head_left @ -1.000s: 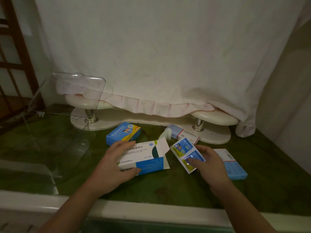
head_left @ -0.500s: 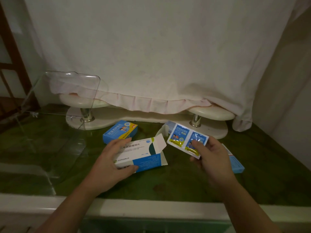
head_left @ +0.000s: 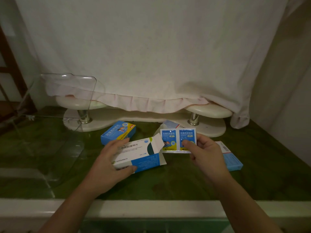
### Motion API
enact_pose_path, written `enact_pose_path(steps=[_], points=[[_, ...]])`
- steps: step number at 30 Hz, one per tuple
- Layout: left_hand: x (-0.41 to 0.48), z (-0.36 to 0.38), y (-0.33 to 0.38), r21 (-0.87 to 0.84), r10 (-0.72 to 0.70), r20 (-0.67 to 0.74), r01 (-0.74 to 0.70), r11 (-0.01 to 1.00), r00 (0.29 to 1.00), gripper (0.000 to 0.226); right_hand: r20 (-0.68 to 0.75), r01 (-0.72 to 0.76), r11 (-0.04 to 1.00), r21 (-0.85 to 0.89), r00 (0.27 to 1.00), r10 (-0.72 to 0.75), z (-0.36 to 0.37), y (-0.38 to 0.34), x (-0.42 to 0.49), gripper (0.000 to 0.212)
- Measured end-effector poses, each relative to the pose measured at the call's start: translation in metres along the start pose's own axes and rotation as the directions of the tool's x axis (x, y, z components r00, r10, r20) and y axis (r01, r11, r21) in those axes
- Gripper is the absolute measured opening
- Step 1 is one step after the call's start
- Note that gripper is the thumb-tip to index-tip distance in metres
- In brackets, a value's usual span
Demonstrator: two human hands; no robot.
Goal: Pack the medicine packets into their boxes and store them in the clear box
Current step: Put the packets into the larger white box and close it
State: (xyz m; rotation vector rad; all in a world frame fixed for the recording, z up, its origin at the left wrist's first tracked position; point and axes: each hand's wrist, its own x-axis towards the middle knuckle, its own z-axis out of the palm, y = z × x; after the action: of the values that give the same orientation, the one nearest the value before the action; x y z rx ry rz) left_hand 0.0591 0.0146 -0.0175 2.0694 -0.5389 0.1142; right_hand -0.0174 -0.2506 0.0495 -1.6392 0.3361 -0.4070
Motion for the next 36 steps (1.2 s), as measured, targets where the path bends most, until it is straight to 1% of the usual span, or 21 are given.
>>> enact_pose_path(steps=[5, 8, 13, 15, 17, 18, 20, 23, 27, 32, 36], points=[[0.0, 0.0, -0.001, 0.006, 0.005, -0.002, -0.005, 1.0, 1.0, 0.082, -0.009, 0.001, 1.0, -0.016, 1.0, -0.001, 0.0, 0.0, -0.001, 0.018], [0.0, 0.0, -0.001, 0.002, 0.004, 0.004, -0.004, 1.0, 1.0, 0.082, 0.0, 0.004, 1.0, -0.001, 1.0, -0.004, 0.001, 0.001, -0.001, 0.021], [0.0, 0.0, -0.003, -0.008, -0.003, -0.002, 0.003, 1.0, 1.0, 0.084, -0.015, -0.018, 1.0, 0.014, 1.0, 0.018, 0.0, 0.002, 0.0, 0.02], [0.0, 0.001, -0.003, -0.005, -0.006, -0.003, 0.006, 1.0, 1.0, 0.085, -0.064, -0.058, 0.998, 0.014, 0.996, 0.059, -0.001, 0.006, 0.002, 0.018], [0.0, 0.001, -0.002, -0.007, -0.01, 0.001, 0.01, 1.0, 1.0, 0.085, -0.107, -0.144, 0.988, 0.049, 0.983, 0.149, -0.003, 0.009, 0.005, 0.017], [0.0, 0.001, -0.002, -0.009, -0.008, 0.0, 0.008, 1.0, 1.0, 0.085, -0.104, -0.187, 0.98, 0.073, 0.975, 0.194, -0.004, 0.01, 0.006, 0.016], [-0.001, 0.0, 0.0, -0.006, -0.003, -0.006, 0.003, 1.0, 1.0, 0.084, -0.064, -0.246, 0.966, 0.085, 0.966, 0.252, -0.005, 0.013, 0.008, 0.017], [-0.001, 0.0, 0.0, -0.005, -0.005, -0.017, 0.005, 1.0, 1.0, 0.084, 0.011, -0.271, 0.962, 0.041, 0.963, 0.271, -0.002, 0.014, 0.008, 0.017], [-0.002, 0.0, 0.001, -0.015, 0.013, -0.018, -0.013, 1.0, 1.0, 0.083, 0.13, -0.25, 0.968, 0.014, 0.96, 0.246, 0.009, 0.011, 0.008, 0.017], [-0.003, -0.001, 0.002, -0.039, 0.022, -0.009, -0.022, 0.999, 1.0, 0.082, 0.184, -0.219, 0.975, -0.043, 0.957, 0.223, 0.025, 0.002, 0.009, 0.017], [-0.002, -0.001, 0.002, -0.041, 0.039, -0.009, -0.04, 0.998, 0.999, 0.081, 0.234, -0.199, 0.972, -0.124, 0.946, 0.224, 0.04, -0.007, 0.009, 0.019]])
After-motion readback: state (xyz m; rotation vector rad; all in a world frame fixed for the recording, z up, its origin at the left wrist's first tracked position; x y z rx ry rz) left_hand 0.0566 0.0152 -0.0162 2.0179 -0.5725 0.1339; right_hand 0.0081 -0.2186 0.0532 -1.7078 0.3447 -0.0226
